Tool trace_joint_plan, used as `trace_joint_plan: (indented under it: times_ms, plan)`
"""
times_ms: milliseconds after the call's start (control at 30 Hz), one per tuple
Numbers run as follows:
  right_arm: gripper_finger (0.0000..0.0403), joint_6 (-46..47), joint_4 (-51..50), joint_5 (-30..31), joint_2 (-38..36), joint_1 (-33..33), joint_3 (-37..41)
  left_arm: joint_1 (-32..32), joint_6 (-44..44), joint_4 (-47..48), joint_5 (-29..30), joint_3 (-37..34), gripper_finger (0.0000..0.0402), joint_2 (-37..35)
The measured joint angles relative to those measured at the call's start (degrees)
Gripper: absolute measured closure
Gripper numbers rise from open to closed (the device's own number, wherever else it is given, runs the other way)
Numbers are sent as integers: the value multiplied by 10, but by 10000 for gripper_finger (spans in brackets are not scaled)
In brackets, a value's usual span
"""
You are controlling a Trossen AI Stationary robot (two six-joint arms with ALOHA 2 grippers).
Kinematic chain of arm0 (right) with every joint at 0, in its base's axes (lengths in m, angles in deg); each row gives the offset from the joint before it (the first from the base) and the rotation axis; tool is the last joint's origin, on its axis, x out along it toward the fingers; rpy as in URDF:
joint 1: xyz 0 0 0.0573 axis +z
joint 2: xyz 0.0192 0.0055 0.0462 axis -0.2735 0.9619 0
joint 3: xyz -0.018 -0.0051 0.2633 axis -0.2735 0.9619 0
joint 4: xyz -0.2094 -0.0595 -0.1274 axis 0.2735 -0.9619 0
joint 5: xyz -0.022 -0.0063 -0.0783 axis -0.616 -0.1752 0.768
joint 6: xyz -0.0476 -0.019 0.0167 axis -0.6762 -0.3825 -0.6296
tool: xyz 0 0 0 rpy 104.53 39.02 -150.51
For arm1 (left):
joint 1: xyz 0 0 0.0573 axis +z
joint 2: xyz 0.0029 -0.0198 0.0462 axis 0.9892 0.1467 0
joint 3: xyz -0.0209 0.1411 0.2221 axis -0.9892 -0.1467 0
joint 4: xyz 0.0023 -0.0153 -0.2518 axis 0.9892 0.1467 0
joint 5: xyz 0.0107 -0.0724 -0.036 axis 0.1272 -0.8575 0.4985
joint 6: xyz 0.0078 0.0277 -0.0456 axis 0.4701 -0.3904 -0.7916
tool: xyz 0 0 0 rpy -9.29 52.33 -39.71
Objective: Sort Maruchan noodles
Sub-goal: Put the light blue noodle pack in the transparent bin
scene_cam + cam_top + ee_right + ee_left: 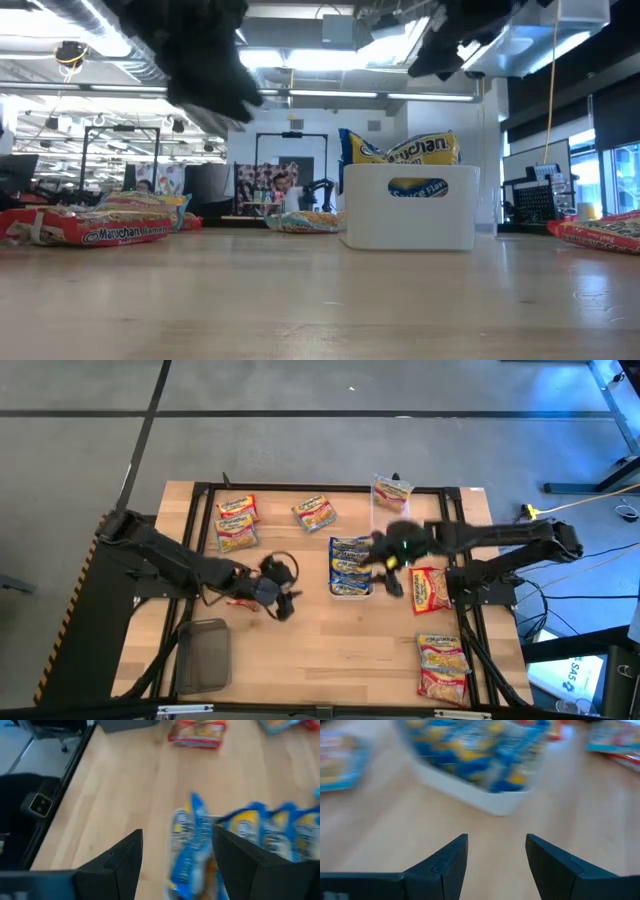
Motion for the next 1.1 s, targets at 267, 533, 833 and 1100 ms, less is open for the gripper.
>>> trace_joint_plan:
  times_ms: [267, 533, 833, 1100]
  plan:
    - [191, 37, 177, 125, 0, 135, 99, 151, -72, 319, 47, 18, 208, -92]
    - [191, 96, 265, 190, 0, 152, 188, 354, -55, 455, 38, 11, 208, -59]
    - [191, 114, 279, 197, 0, 152, 205, 452, -21, 430, 23, -22, 208, 26]
    - [191, 101, 279, 212, 0, 152, 205, 423, 9, 365, -58, -22, 208, 72]
